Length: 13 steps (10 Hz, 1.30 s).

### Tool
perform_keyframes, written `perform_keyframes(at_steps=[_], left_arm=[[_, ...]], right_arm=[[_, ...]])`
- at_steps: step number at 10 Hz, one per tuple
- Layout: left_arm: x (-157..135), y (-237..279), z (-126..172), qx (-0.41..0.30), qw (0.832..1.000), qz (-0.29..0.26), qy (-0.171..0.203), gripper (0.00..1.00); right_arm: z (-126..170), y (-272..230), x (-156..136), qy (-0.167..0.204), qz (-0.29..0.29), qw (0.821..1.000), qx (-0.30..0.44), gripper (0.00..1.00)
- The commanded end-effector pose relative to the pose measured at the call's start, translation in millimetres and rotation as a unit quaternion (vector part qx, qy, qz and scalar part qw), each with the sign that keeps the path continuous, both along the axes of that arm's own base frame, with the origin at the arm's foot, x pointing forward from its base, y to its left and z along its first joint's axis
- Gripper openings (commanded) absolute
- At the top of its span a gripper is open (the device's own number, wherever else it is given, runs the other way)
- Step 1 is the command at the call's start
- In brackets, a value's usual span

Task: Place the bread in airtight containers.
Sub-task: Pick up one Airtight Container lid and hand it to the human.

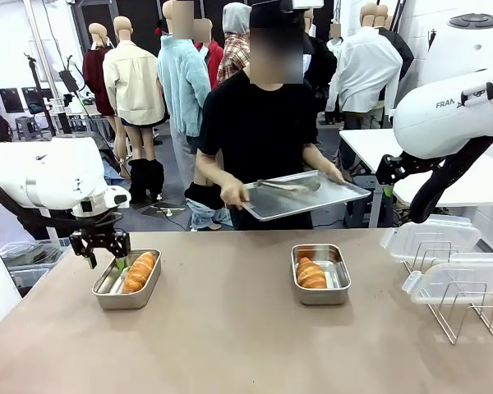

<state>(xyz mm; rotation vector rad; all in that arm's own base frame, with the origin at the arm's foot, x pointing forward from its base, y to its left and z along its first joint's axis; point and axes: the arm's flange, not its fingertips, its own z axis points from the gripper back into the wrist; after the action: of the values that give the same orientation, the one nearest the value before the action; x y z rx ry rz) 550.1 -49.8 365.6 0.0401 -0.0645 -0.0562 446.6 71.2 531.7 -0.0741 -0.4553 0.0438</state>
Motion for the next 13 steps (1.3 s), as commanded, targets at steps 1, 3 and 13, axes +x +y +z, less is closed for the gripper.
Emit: perform_keyframes(at_steps=[1, 3, 13], left_arm=[[-17.9, 12.9, 28.3, -0.013, 0.999, -0.023, -0.018, 1.0], [-30.8, 35.2, 68.1, -0.003, 0.998, -0.048, -0.052, 1.0], [-46.4, 98.0, 105.6, 0.005, 0.996, -0.049, -0.073, 1.0]], right_arm=[[1.1, 2.3, 3.5, -0.001, -0.008, 1.0, 0.004, 1.0], [1.1, 2.3, 3.5, -0.001, -0.008, 1.0, 0.004, 1.0], [1.1, 2.3, 3.5, -0.001, -0.008, 1.0, 0.004, 1.0]])
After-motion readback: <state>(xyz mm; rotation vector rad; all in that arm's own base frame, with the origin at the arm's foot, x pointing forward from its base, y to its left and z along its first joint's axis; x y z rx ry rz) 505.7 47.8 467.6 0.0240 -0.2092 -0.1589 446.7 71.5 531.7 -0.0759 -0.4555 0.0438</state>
